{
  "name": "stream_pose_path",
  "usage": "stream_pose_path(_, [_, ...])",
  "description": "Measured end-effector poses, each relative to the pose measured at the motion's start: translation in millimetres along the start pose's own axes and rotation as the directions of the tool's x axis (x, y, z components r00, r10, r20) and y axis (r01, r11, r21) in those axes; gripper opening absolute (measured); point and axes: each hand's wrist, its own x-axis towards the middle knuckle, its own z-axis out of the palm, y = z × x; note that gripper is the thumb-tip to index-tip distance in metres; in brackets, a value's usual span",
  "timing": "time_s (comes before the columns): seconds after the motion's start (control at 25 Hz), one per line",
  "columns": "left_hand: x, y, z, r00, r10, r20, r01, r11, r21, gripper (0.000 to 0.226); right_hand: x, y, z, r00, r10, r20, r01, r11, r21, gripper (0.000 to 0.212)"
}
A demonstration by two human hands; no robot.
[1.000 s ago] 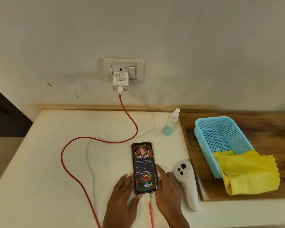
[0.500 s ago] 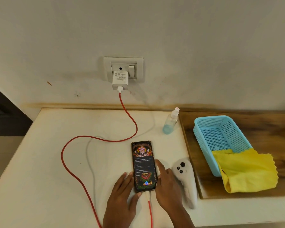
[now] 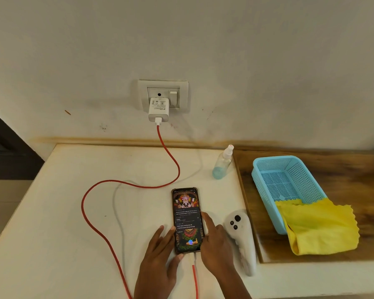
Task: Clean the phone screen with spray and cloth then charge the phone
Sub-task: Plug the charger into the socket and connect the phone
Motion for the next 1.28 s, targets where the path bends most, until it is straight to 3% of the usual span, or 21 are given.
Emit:
stream_pose_path(0.24, [0.1, 3.0, -3.1, 1.0, -0.001, -0.025, 0.002, 1.0, 0.007, 0.067, -6.1, -5.1, 1.7, 1.0, 0.009, -0.006, -0.009, 1.0, -0.006, 0.061])
stream_pose_path(0.84, [1.6, 22.4, -13.4, 0.972, -0.194, 0.132, 0.179, 0.977, 0.114, 0.079, -1.9, -1.1, 8.0, 1.0, 0.009, -0.012, -0.009, 1.0, 0.0, 0.056])
stream_pose_path(1.28, [5.3, 24.0, -12.9, 0.982, -0.157, 0.105, 0.142, 0.981, 0.133, 0.087, -1.0, 0.9, 9.2, 1.0, 0.013, 0.012, -0.012, 0.999, -0.047, 0.059])
